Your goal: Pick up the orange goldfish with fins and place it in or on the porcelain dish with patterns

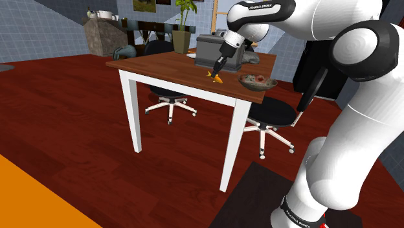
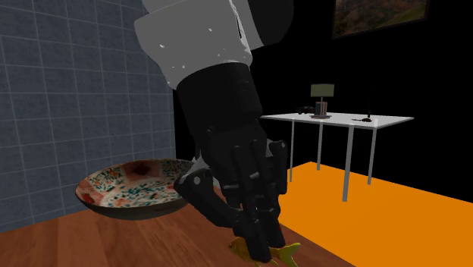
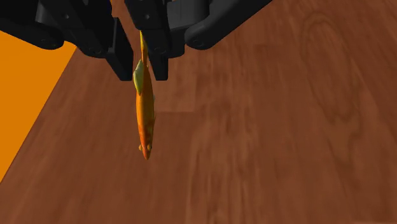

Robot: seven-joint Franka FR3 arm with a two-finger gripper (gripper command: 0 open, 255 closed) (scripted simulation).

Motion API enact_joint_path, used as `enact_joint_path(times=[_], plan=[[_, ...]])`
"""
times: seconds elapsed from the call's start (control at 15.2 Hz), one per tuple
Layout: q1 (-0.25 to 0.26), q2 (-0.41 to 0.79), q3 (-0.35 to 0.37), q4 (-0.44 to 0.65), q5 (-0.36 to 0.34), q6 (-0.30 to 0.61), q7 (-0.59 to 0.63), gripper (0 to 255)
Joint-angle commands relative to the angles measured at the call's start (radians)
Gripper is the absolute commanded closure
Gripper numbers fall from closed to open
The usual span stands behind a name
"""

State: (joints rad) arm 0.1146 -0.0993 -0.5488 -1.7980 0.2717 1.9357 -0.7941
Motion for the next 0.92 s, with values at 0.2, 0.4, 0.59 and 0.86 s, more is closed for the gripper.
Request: enact_joint_path(times=[0.2, 0.4, 0.59, 0.86], plan=[[0.0, 0.0, 0.0, 0.0, 0.0, 0.0, 0.0, 255], [0.0, 0.0, 0.0, 0.0, 0.0, 0.0, 0.0, 255], [0.0, 0.005, -0.001, 0.045, -0.001, -0.039, 0.009, 255], [-0.001, 0.016, -0.004, 0.109, 0.001, -0.094, 0.02, 255]])
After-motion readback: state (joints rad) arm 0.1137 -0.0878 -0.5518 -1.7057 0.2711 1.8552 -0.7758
